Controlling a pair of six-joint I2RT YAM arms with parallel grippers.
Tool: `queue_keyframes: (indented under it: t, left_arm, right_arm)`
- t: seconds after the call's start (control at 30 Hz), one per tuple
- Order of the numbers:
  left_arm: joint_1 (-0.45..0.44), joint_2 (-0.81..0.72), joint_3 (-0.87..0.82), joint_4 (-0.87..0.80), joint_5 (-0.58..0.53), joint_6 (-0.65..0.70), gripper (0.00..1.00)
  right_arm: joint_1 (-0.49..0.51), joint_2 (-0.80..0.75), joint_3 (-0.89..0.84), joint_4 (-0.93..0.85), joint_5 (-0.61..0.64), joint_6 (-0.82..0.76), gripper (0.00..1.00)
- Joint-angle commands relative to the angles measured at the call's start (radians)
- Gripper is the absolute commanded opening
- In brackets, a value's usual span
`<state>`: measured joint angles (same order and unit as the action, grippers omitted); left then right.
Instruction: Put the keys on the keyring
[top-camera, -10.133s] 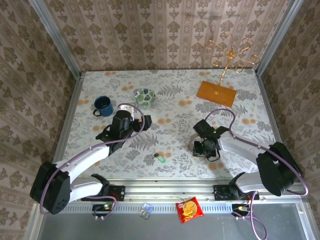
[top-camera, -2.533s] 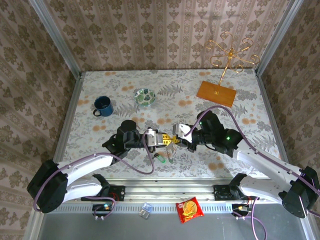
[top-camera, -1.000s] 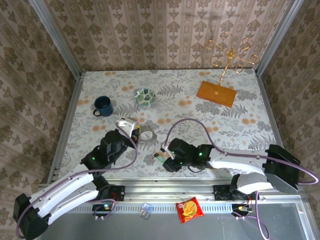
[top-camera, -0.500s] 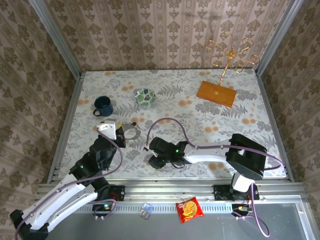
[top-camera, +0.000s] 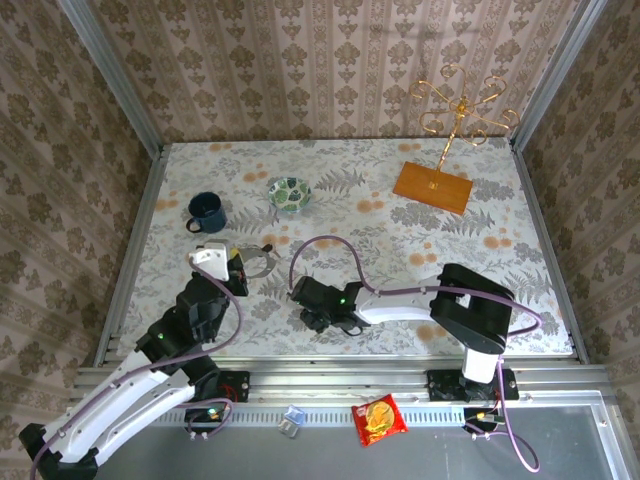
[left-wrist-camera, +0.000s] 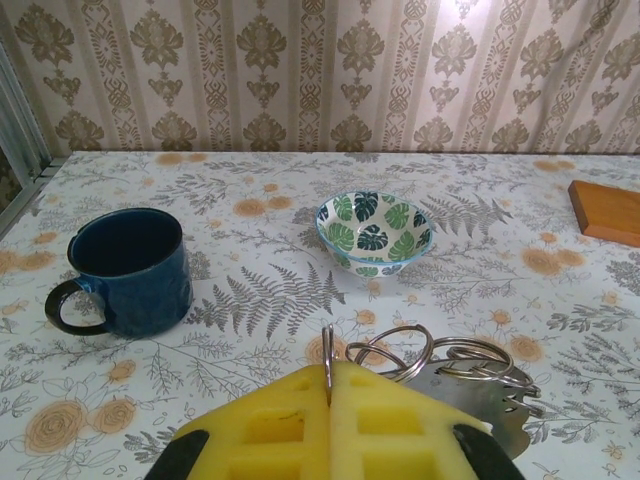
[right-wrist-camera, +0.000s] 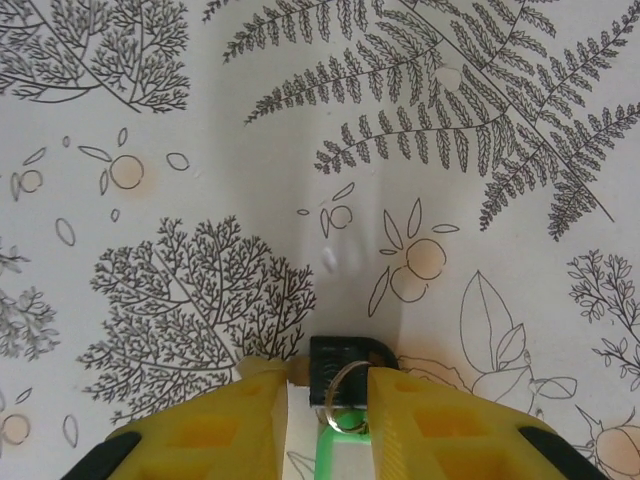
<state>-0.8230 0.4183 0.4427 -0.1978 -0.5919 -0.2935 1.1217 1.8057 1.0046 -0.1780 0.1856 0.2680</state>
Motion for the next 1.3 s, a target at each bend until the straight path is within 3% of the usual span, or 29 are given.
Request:
queue_keyframes:
  t: [0.0, 0.27, 0.57, 0.93, 1.27]
  left_arm:
    - [0.005, -0.019, 0.016, 0.011, -0.019, 0.011, 0.0]
    - [0.006, -0.015, 0.027, 0.034, 0.022, 0.079, 0.0]
    - [0.006, 0.071, 0.065, 0.14, 0.187, 0.298, 0.0]
    - [0.004, 0.182, 0.02, 0.351, 0.36, 0.346, 0.0]
    - [0.001, 0.232, 0.022, 0.353, 0.433, 0.329, 0.0]
  right_arm:
    - [0.003, 0.027, 0.035, -0.043, 0.044, 0.029, 0.28]
    - [0.003, 0.014, 0.031, -0.066, 0.046, 0.049, 0.12]
    - [-0.065, -0.225, -0.158, -0.075, -0.009, 0.176, 0.0]
    - [-0.239, -0.537, -0.396, -0.12, -0.184, 0.309, 0.0]
    - [-0.323, -0.547, -0.416, -0.131, -0.272, 0.396, 0.0]
